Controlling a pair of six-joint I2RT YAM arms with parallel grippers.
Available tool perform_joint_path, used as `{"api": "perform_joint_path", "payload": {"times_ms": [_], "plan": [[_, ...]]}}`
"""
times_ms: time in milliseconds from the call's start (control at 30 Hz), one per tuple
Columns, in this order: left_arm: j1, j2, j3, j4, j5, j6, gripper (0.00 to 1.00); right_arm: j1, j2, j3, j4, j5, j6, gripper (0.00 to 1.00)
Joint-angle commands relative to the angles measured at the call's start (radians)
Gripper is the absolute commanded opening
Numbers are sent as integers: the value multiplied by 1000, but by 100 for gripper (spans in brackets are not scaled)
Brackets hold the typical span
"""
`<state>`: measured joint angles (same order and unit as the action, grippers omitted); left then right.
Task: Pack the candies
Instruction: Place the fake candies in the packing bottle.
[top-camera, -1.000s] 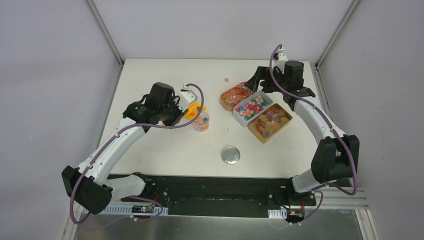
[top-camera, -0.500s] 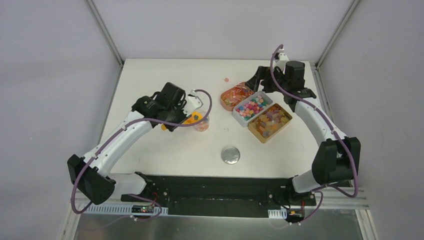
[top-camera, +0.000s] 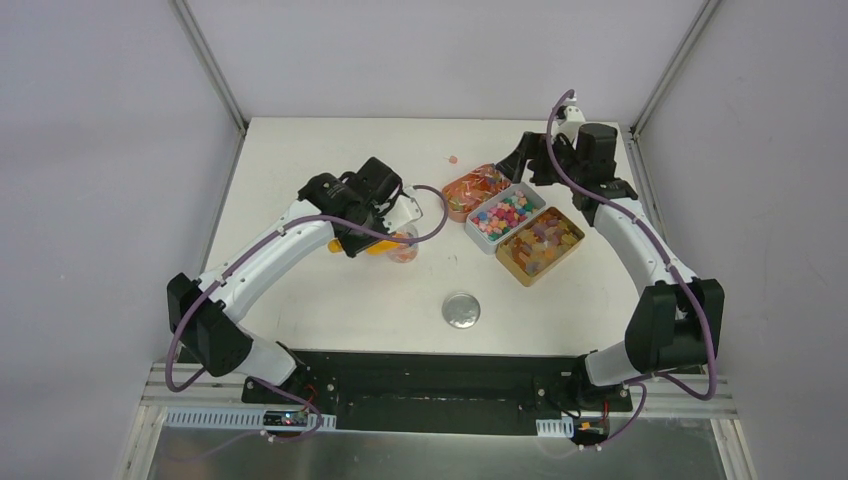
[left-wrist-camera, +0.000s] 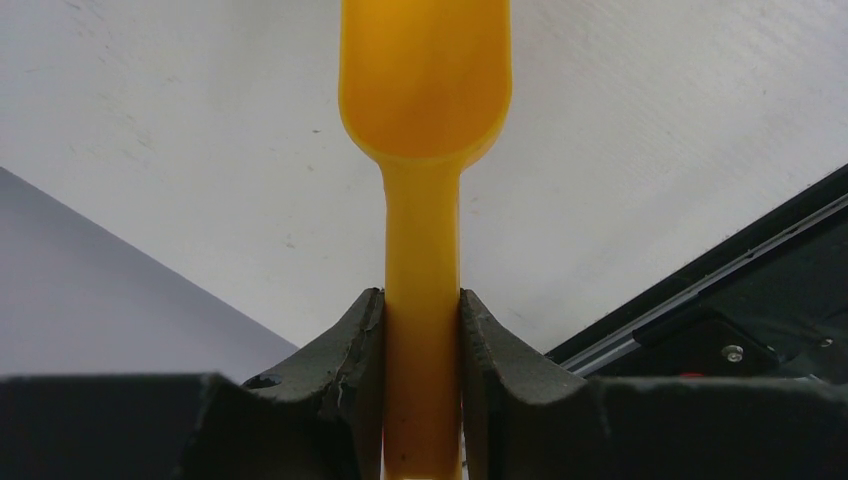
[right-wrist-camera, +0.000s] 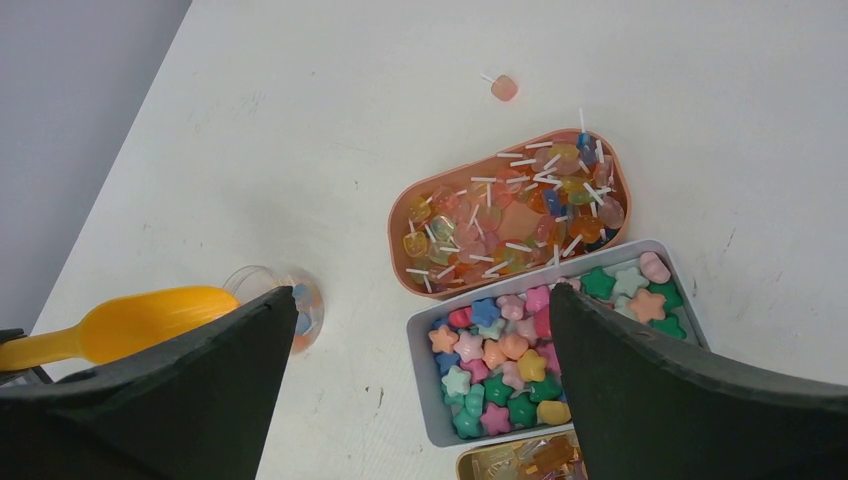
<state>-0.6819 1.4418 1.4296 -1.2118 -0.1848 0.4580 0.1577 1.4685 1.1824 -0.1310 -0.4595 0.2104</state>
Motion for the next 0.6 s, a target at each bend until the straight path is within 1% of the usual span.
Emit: {"api": "perform_joint_path", "payload": {"times_ms": [0, 200, 400, 467, 500, 567], "plan": [[-24, -1, 47, -46, -52, 20, 0, -13, -48, -5, 58, -8, -10, 100], [-42, -3, 70, -55, -77, 22, 0, -15, -38, -7, 63, -19, 19, 100], [-48, -12, 87, -24, -91, 15, 0, -21, -8, 26, 16, -26, 77, 100], [-47, -37, 92, 31, -84, 0, 0, -21, -4, 28, 18, -43, 109, 100], [-46, -59, 81, 85, -82, -8, 0, -21, -6, 25, 31, -59, 130, 100], [-47, -113, 56, 183, -32, -7, 0, -21, -12, 10, 77, -131, 175, 98]]}}
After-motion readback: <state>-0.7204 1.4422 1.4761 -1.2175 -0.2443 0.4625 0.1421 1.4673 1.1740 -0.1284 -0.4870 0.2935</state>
